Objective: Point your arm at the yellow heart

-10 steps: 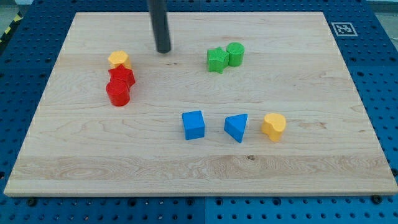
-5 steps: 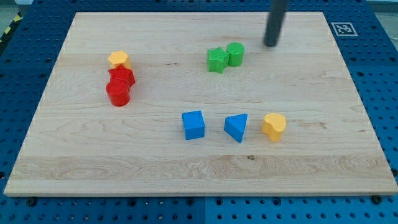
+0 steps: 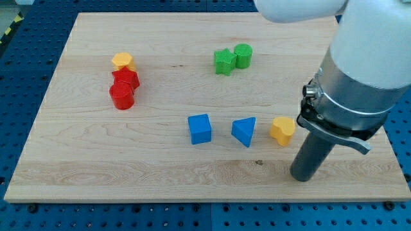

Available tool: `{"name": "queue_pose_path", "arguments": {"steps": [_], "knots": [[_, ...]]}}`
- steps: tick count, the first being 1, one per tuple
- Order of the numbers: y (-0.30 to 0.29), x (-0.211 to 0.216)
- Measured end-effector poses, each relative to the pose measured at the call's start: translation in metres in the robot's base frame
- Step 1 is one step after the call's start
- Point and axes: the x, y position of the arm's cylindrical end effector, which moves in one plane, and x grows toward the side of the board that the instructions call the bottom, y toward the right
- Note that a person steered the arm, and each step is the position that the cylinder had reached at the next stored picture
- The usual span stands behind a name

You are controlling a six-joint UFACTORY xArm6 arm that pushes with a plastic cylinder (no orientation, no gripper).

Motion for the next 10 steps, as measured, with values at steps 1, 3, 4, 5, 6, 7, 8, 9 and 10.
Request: {"name": "queue_pose_path", "arguments": {"steps": [1,3,4,5,6,7,8,9,10], "knots": [[0.000,-0.005],[-0.004,-0.022],[-0.004,-0.022],[-0.007,-0.026],[-0.018,-0.029],[-0.034,-0.034],[-0.035,-0.038],[-0.035,-0.053],[-0.034,-0.065]]}}
